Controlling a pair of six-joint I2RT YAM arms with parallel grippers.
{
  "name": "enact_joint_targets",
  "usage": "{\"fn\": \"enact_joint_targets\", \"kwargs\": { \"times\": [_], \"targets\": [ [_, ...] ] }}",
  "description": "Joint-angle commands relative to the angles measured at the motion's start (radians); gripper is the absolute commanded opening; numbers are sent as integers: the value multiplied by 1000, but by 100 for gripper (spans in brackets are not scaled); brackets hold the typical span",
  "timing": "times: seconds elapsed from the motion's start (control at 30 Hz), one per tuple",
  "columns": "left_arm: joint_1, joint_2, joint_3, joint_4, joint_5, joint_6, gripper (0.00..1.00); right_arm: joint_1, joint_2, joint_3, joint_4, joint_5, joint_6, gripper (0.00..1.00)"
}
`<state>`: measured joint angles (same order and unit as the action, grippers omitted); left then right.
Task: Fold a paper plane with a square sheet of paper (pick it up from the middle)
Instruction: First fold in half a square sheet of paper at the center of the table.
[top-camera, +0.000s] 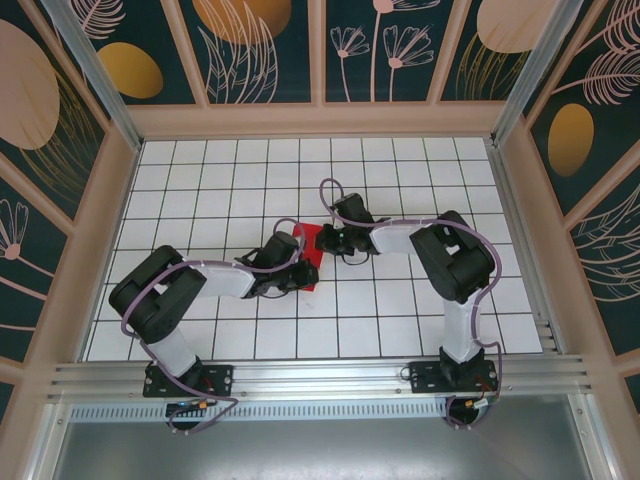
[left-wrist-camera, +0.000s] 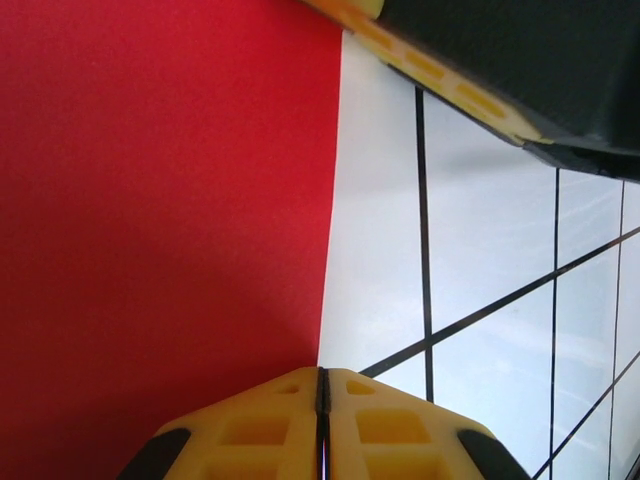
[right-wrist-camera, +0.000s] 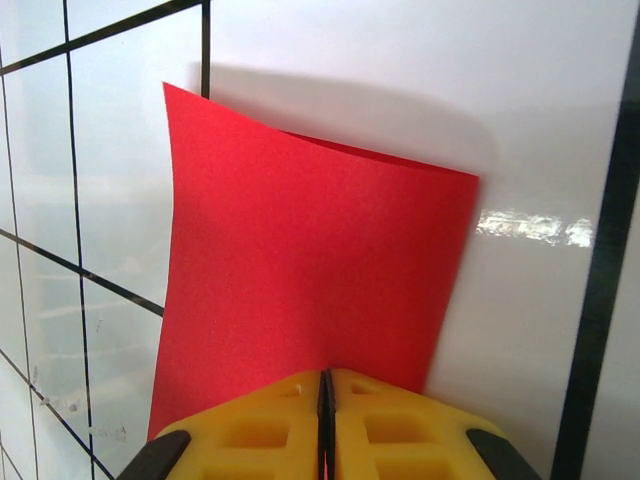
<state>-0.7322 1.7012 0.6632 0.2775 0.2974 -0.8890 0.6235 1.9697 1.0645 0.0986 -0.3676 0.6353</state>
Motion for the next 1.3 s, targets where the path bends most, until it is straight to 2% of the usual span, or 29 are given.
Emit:
{"fn": "enact_joint_targets", "kwargs": {
  "times": [0.0,0.17,0.47,0.87,1.07,1.27],
  "targets": [
    [-7,6,-23,-23,-15,-18,9,-16,2,-36,-35,45,6,13],
    [-8,0,-31,-51,-40,-8,9,-21,-7,-38,-32,40,4,13],
    [-9,-66,-28,-11,4,-18,14,-21,-8,-32,-20,-4,-17,13],
    [10,-206,-20,-149,-226,1,21,15,-128,3,-91,-82,-94,13],
    [33,-203,-50,-121,-221,-20,19,57,-178,-99,-87,-75,-36,13],
    [43,-173,-69,-76,-186,-33,15,98,-189,-158,-60,-120,-13,12]
  ]
}}
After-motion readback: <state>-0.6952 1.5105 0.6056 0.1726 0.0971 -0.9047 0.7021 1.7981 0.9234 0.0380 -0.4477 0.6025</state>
